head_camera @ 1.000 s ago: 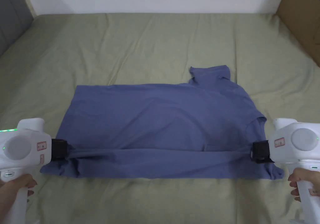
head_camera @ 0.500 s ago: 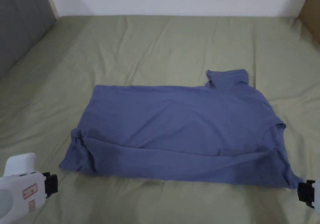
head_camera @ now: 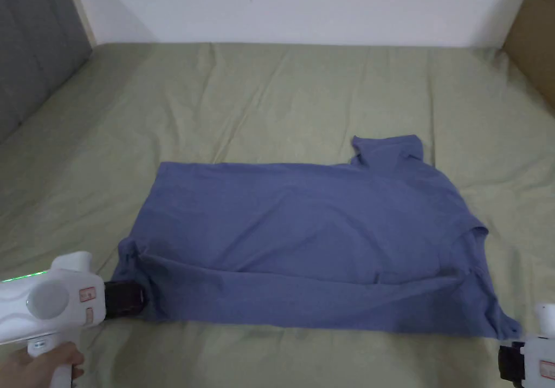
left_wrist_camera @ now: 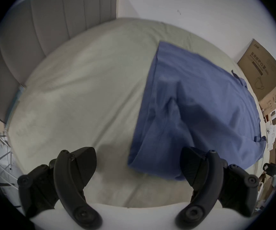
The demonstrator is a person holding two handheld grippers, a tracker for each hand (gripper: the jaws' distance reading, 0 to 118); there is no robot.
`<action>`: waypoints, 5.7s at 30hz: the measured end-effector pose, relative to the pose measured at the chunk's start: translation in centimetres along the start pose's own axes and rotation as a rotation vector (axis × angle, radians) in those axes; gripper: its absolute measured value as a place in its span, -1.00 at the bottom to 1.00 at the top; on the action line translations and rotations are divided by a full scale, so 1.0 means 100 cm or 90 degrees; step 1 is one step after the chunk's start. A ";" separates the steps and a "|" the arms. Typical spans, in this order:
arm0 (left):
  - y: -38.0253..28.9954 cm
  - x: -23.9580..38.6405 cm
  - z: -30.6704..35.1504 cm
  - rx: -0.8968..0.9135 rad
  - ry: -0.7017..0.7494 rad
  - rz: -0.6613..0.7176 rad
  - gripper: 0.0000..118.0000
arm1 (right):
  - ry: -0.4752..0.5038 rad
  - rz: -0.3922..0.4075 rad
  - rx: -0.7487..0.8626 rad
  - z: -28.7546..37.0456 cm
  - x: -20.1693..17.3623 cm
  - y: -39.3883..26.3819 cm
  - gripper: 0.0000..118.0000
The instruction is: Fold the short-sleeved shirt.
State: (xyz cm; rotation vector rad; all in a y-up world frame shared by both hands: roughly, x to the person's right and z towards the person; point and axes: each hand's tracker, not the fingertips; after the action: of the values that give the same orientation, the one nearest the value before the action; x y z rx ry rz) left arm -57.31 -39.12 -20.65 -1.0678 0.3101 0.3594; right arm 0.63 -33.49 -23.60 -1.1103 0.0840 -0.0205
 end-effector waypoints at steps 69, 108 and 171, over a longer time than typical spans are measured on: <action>0.001 0.053 0.082 0.098 -0.022 -0.097 -1.00 | 0.141 0.034 0.044 -0.034 0.001 0.177 -0.70; 0.208 0.059 -0.105 -0.012 0.039 -0.065 0.76 | 0.033 0.046 -0.043 -0.162 -0.014 0.285 -0.93; -0.082 -0.085 0.113 0.083 -0.214 0.261 0.65 | 0.178 0.196 0.136 0.030 -0.141 -0.010 -0.98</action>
State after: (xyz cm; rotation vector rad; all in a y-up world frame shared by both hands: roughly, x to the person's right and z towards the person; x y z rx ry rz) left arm -60.66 -33.80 -5.59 -0.7948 0.2454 0.8641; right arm -13.16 -30.42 -20.62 -0.8659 0.4916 0.0892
